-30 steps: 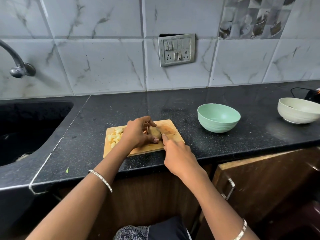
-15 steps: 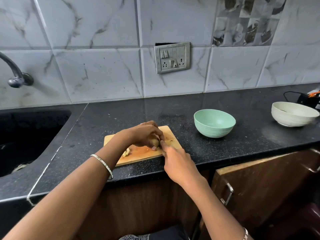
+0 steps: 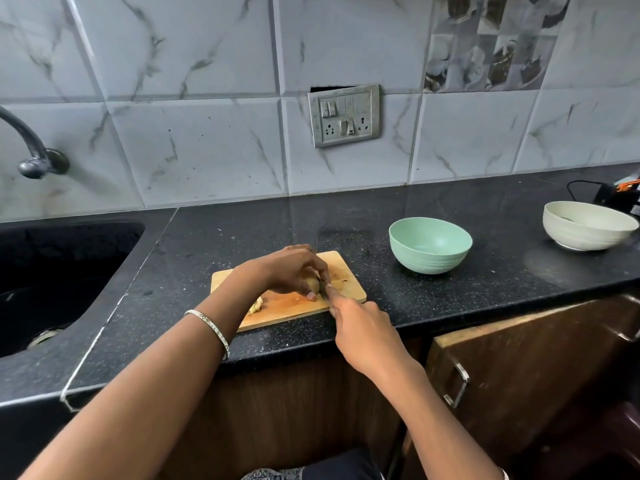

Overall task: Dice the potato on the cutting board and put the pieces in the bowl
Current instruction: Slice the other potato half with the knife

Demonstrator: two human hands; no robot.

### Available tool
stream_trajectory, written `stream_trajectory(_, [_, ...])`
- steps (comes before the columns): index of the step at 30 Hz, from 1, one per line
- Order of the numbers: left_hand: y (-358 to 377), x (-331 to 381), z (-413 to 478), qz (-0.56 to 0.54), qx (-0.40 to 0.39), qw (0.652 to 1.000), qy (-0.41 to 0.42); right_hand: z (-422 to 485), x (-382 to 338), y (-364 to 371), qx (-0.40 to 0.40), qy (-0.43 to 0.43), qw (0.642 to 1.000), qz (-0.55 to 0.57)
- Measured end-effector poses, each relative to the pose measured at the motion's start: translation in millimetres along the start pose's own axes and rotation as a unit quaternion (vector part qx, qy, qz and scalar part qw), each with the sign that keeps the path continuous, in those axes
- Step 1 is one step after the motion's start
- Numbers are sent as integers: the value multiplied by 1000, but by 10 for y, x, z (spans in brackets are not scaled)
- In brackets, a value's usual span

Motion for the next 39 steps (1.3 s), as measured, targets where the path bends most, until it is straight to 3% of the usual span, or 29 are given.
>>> stream_trajectory(15, [6,7,-13,-21,1,1000,21,-183,95,-120,-30,6,999,-21])
stream_trajectory(27, [75,-103,13,-36,24,999,13,-463,362,-613,-76,-17,994,80])
stream_trajectory(32, [181,-174,1,-69,47,996,13,-420,558,-736,-17,8,981,195])
stream_trajectory(39, [284,-173,53,-71,128,987,-62,-103,559,-498,42,19,977,209])
Point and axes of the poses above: each hand's wrist, its own z-axis towards the middle knuckle, its own y-axis out of the palm, x = y × z, the point moved 5 cm from there along z, towards the middle knuckle, and after that the axes turned 13 degrees about -x, right-handed, at the moved point
